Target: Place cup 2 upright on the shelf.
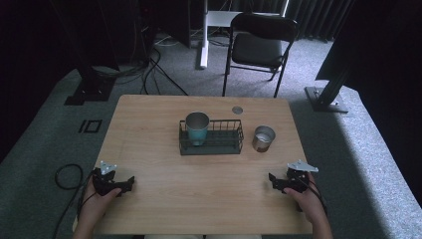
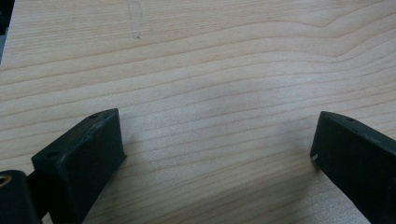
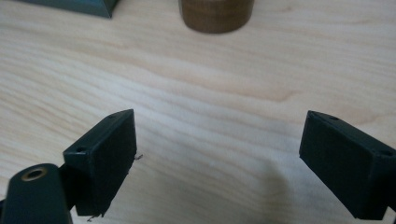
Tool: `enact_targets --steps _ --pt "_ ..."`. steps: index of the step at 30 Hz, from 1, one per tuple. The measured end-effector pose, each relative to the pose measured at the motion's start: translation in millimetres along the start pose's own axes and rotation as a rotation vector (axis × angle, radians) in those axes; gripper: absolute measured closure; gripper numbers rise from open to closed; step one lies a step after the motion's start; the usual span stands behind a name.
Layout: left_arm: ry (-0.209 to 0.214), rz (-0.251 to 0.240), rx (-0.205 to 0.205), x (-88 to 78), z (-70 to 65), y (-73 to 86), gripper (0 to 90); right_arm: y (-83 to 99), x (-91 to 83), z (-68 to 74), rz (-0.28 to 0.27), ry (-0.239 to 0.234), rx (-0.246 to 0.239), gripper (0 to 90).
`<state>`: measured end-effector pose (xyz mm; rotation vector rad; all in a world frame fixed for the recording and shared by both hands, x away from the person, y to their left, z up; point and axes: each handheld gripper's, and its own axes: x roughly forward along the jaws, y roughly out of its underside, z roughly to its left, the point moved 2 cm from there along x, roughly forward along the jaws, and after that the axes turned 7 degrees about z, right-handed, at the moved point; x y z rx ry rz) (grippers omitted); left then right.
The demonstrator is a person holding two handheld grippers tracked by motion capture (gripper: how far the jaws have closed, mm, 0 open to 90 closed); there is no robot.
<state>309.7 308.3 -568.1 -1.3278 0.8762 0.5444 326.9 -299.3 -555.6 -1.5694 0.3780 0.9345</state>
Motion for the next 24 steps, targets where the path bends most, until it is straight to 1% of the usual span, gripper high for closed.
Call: enact_targets --steps 1,6,11,18,19,24 --pt "0.000 0.000 0.000 0.0 0.0 0.0 3.1 -2.7 -1.4 0.0 -0.012 -0.003 0.001 10.8" --pt "0.000 0.000 0.000 0.0 0.0 0.0 3.1 -5.8 -1.5 0.4 -0.014 -0.010 0.005 10.8" --pt "0.000 0.000 0.001 0.0 0.0 0.0 3.1 -11.9 -1.8 -1.5 -0.029 -0.012 0.015 10.8" --pt "0.000 0.000 0.000 0.0 0.0 0.0 3.1 -20.8 -1.9 -2.9 -0.051 -0.007 0.008 10.9" --pt "0.000 0.000 0.000 0.0 0.0 0.0 3.1 -24.5 -1.6 -3.2 -0.061 -0.006 0.000 10.9" --pt "0.000 0.000 0.000 0.1 0.0 0.0 3.1 -30.2 -0.8 -1.8 -0.080 -0.014 0.002 10.8"
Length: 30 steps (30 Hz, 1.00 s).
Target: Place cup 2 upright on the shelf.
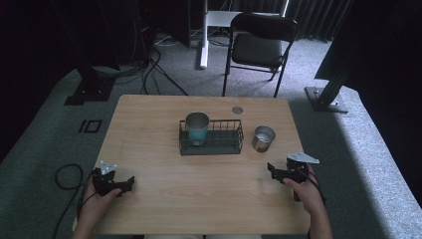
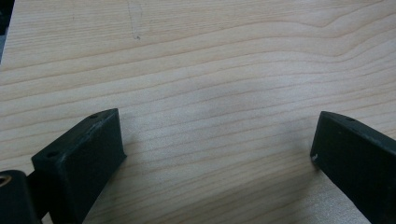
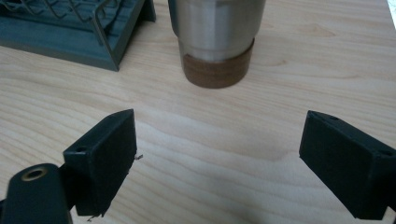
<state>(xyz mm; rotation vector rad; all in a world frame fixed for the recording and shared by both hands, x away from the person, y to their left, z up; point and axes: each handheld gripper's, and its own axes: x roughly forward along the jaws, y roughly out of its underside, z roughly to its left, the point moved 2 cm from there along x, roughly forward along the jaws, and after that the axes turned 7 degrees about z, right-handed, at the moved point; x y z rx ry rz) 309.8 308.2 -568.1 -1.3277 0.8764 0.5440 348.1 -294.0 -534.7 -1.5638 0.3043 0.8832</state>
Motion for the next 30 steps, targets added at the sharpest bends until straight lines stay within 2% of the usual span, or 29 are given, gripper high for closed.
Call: enact_targets --steps 22,30 --pt "0.001 0.000 0.000 0.0 0.0 0.0 3.1 -26.4 10.0 -6.9 -0.039 0.010 0.004 10.8" --pt "0.001 0.000 0.000 0.0 0.0 0.0 3.1 -33.2 20.0 -8.9 -0.046 0.005 -0.004 10.8"
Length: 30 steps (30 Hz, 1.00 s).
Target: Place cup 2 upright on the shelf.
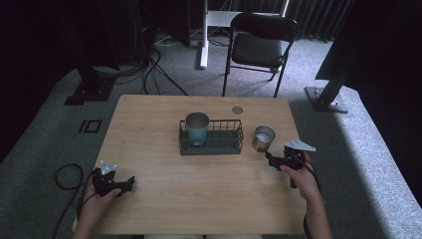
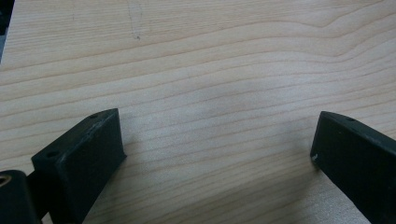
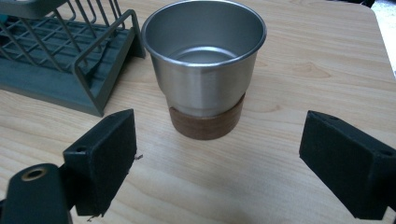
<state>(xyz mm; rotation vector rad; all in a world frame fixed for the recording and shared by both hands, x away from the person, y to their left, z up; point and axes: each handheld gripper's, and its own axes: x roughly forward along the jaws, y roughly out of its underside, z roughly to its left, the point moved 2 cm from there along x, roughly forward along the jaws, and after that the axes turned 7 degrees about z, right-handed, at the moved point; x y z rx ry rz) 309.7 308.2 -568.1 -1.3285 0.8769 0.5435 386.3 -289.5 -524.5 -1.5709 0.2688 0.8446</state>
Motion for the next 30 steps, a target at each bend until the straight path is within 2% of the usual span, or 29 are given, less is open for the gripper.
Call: enact_targets --steps 11,18,30 --pt "0.000 0.000 0.000 0.0 0.0 0.0 3.1 -7.5 14.4 -0.7 -0.013 -0.011 0.008 10.8" --pt "0.000 0.000 0.000 0.0 0.0 0.0 3.1 -6.3 26.9 0.2 -0.003 -0.010 0.020 10.8" --pt "0.000 0.000 0.000 0.0 0.0 0.0 3.1 -12.6 39.8 -2.1 -0.043 -0.030 0.026 10.8"
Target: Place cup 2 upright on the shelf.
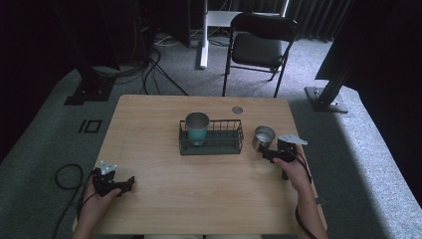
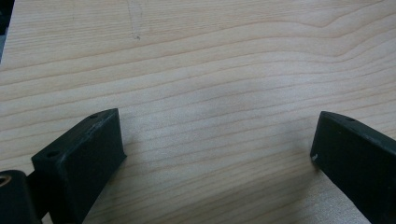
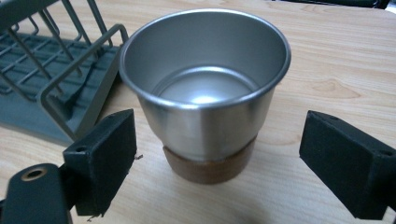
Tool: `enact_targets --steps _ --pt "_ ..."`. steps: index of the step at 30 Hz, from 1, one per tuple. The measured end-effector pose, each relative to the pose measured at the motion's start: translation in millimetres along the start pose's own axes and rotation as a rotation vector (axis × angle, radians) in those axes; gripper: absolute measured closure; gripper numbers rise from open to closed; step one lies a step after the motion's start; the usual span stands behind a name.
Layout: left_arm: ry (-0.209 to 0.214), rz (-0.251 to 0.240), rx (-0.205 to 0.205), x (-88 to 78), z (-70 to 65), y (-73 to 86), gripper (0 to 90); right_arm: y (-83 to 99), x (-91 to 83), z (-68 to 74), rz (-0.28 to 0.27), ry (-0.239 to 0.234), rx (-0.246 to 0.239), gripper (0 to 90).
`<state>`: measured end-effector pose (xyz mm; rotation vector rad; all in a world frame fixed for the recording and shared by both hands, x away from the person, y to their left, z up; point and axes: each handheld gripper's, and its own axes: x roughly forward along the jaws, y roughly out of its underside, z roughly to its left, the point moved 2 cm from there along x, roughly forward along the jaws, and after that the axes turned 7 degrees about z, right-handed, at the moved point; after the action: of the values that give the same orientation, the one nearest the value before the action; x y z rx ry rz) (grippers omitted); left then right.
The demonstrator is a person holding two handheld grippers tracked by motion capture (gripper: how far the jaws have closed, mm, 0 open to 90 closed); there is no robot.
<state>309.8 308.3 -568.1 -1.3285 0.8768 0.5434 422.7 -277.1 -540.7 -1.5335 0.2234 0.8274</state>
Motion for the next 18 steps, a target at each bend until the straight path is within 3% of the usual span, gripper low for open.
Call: enact_targets --steps 18 --pt "0.003 0.000 0.005 0.1 0.4 -0.2 3.1 -11.4 11.7 1.4 -0.046 -0.016 -0.011 10.8"
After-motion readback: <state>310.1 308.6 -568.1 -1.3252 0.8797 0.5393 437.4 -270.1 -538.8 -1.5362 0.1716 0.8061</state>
